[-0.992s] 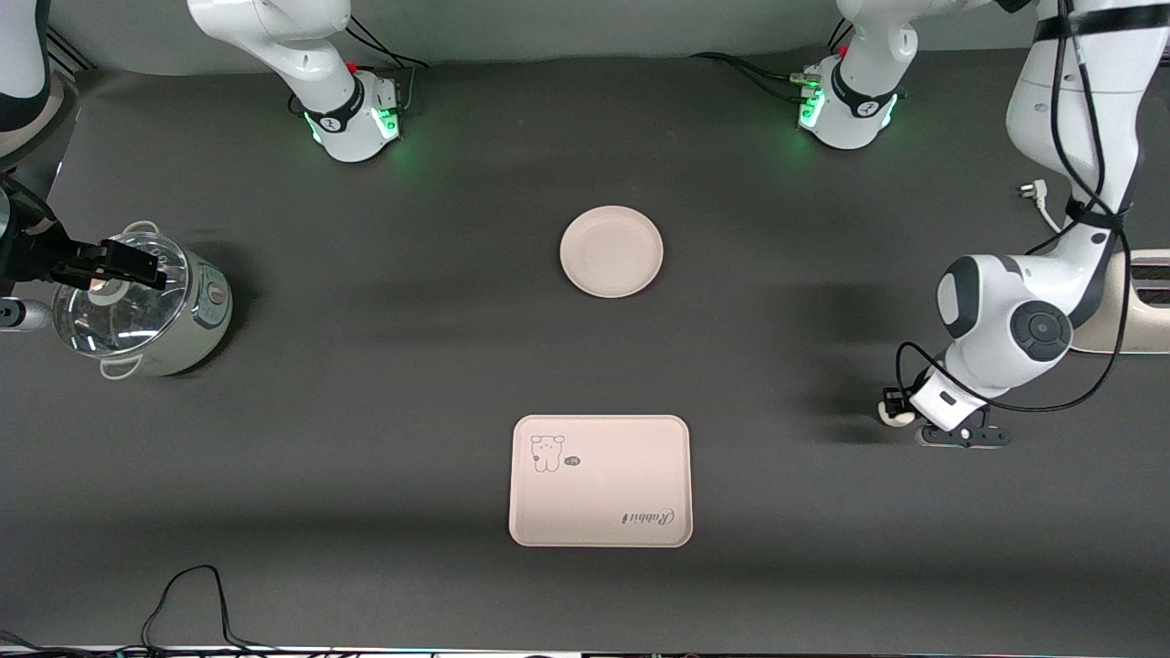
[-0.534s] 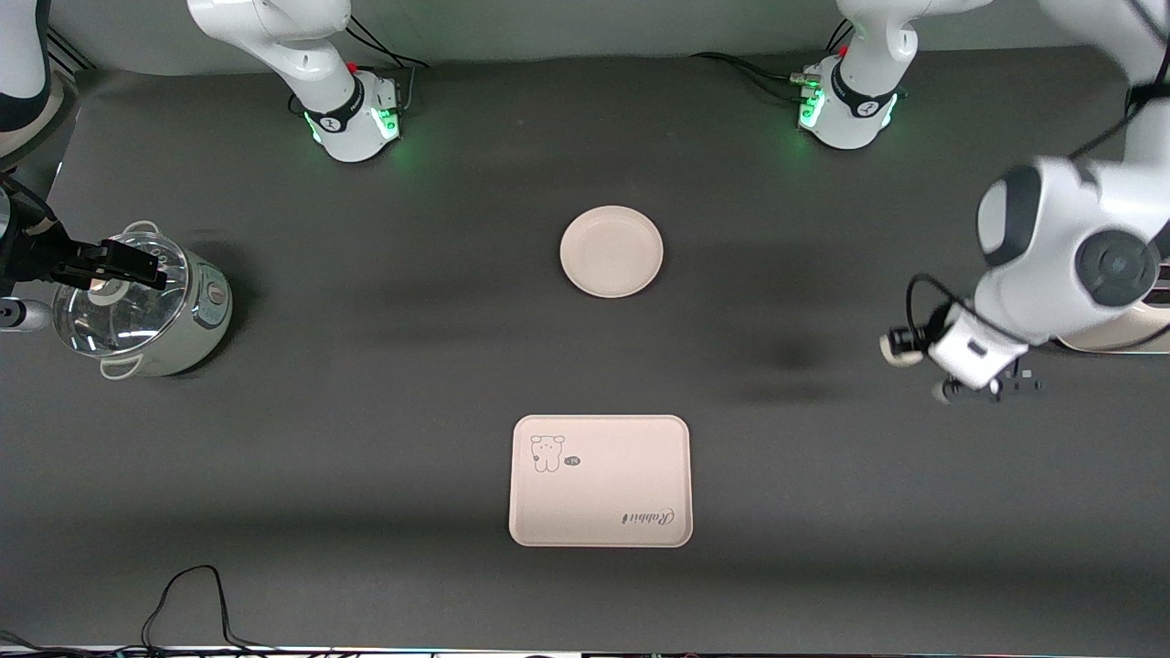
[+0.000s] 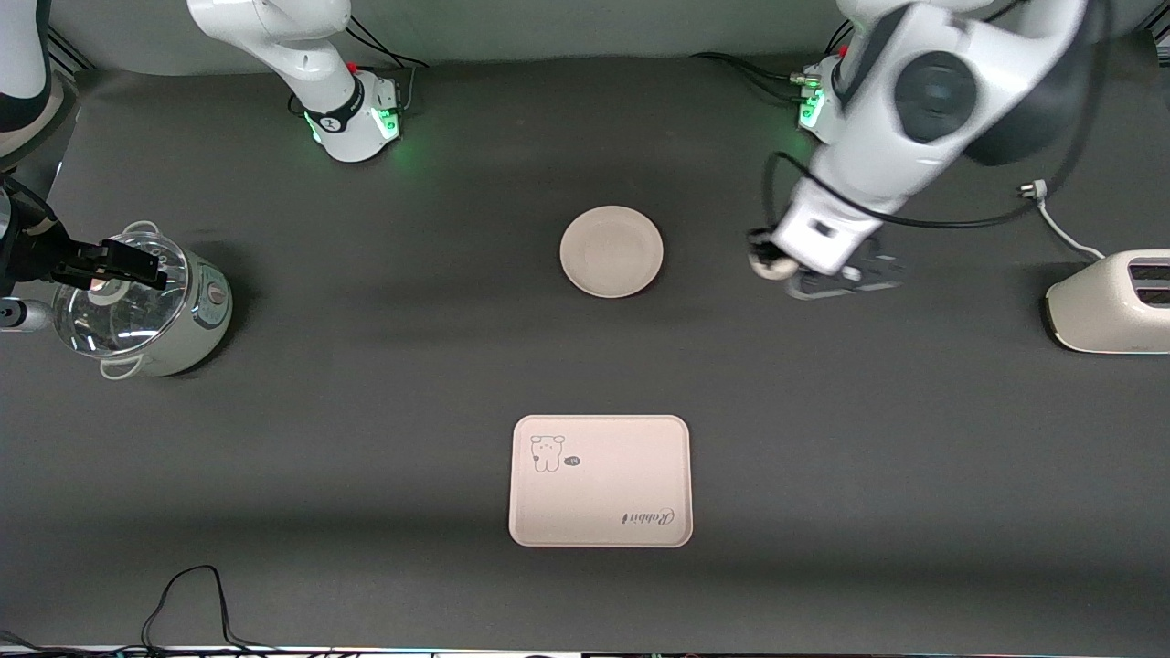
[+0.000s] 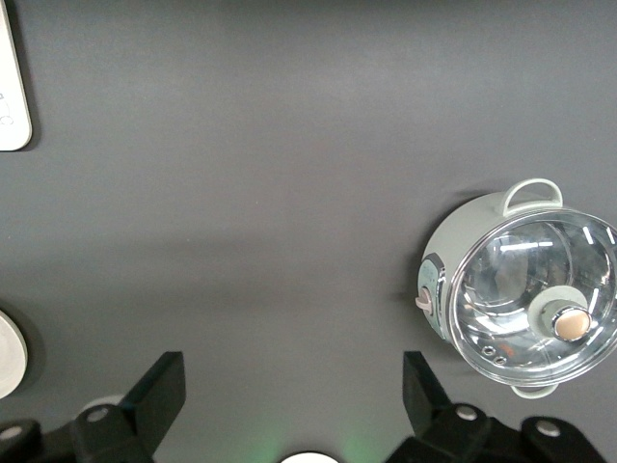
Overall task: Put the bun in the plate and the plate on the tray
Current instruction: 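Carry the bun with the left gripper over the white plate, then lower the bun onto the plate and open the left gripper, then withdraw the left gripper while the right gripper reaches toward the plate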
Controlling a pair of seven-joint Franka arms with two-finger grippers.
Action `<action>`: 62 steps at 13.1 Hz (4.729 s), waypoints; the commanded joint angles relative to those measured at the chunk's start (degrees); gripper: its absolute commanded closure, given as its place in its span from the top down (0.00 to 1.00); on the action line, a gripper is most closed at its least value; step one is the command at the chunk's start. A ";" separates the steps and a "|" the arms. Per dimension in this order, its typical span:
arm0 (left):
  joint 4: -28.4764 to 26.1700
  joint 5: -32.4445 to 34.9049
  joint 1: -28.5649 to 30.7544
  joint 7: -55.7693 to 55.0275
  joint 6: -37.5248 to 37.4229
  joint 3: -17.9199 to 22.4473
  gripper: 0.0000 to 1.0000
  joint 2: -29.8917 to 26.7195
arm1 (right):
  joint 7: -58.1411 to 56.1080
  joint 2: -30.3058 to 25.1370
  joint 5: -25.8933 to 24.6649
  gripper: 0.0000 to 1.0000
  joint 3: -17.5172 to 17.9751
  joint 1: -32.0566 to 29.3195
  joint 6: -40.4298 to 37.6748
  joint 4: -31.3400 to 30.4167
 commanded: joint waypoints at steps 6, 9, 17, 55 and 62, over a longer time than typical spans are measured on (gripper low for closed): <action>-11.47 5.57 -17.48 -21.37 32.06 -1.89 0.40 14.10 | -1.14 -0.86 -0.09 1.00 -0.17 0.22 -0.08 -0.87; -11.75 16.63 -19.52 -29.37 36.83 -1.62 0.40 22.97 | -1.14 -0.86 -0.09 1.00 -0.17 0.22 -0.08 -0.87; -11.58 28.10 -20.05 -39.93 38.42 -1.53 1.00 28.80 | -1.14 -0.86 -0.09 1.00 -0.17 0.13 -0.08 -0.96; 20.50 19.06 45.38 31.40 -19.32 -15.03 1.00 14.06 | 36.48 -8.24 16.08 1.00 0.62 45.92 32.57 -29.31; 17.53 8.43 12.86 37.75 -17.56 23.39 1.00 4.12 | 36.56 -2.46 16.16 1.00 2.99 47.42 59.29 -44.62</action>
